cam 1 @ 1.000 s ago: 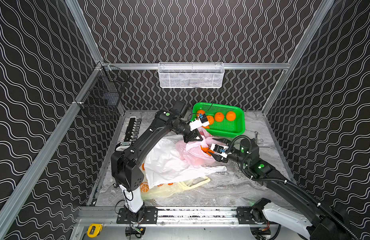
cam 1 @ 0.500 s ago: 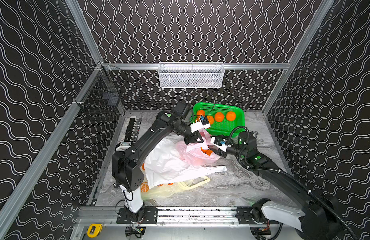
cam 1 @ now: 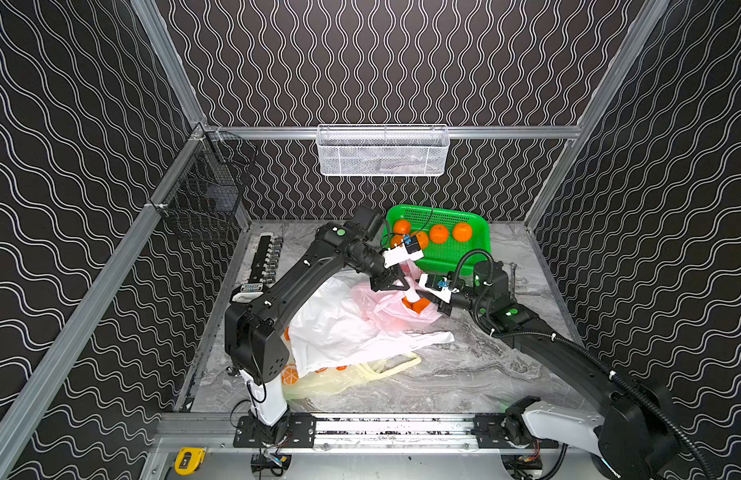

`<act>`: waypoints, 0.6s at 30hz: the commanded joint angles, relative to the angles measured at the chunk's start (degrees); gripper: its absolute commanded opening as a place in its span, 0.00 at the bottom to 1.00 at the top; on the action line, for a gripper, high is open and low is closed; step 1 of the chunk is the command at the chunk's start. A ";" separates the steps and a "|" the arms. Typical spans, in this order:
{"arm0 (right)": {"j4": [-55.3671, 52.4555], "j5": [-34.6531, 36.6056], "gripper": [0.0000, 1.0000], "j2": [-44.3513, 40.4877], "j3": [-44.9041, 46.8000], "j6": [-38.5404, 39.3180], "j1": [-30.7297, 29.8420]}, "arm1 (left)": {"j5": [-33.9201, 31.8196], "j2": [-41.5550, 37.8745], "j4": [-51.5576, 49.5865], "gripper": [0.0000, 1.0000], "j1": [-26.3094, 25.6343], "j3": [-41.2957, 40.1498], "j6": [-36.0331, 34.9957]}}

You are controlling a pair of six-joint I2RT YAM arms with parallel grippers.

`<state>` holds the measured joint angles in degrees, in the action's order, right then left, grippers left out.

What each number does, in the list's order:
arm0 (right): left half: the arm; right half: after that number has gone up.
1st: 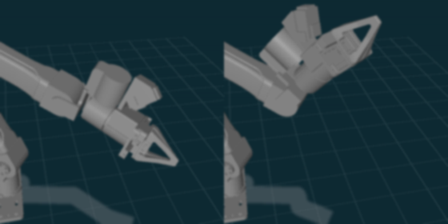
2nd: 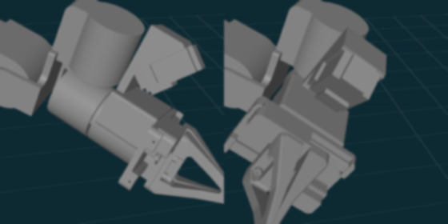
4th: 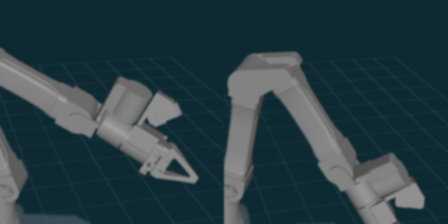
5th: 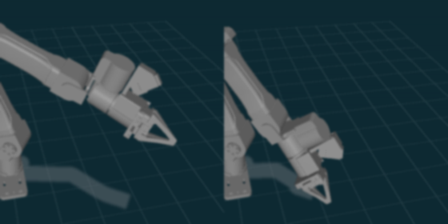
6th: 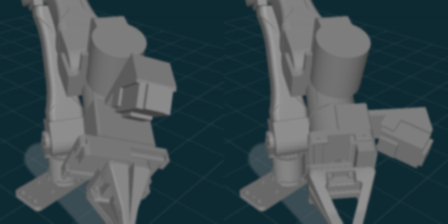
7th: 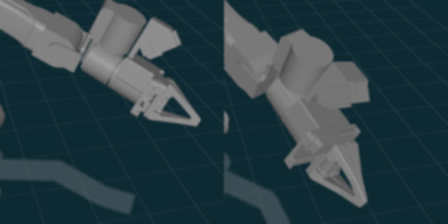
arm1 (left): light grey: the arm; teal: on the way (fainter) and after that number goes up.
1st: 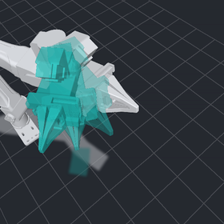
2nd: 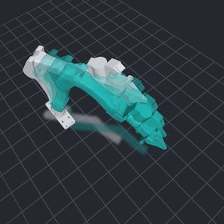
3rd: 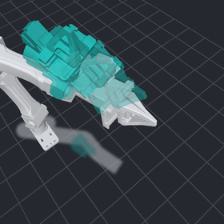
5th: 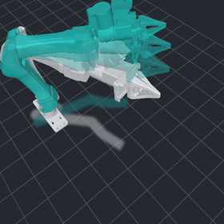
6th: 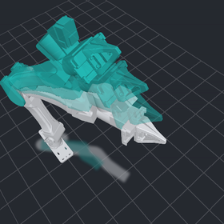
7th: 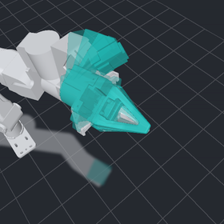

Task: Place the oranges into plastic bags & tie knots
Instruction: Tie the plastic bag at the center of the board.

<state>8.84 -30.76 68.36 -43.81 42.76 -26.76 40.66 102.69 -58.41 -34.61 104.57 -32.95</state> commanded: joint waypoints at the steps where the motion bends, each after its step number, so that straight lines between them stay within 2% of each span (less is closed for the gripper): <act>1: 4.33 -0.94 0.18 -0.31 0.88 -1.94 0.22 | -0.23 -0.46 -0.34 0.29 -0.27 -0.50 -0.38; 7: 7.25 -2.57 0.08 -0.93 2.49 -4.39 0.40 | -1.95 -1.18 0.41 0.41 -0.43 -1.52 -0.10; 12: 9.54 -4.25 0.06 -1.25 3.32 -6.17 0.48 | -1.97 -0.50 -0.03 0.51 -0.86 -0.97 0.03; 18: 12.97 -4.84 0.06 -1.78 4.34 -8.31 0.40 | -3.52 -0.56 -0.13 0.54 -1.72 -2.02 -0.10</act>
<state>17.85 -34.06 66.89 -39.70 36.34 -26.33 37.85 102.24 -58.39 -36.05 103.02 -32.93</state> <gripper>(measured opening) 0.061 0.541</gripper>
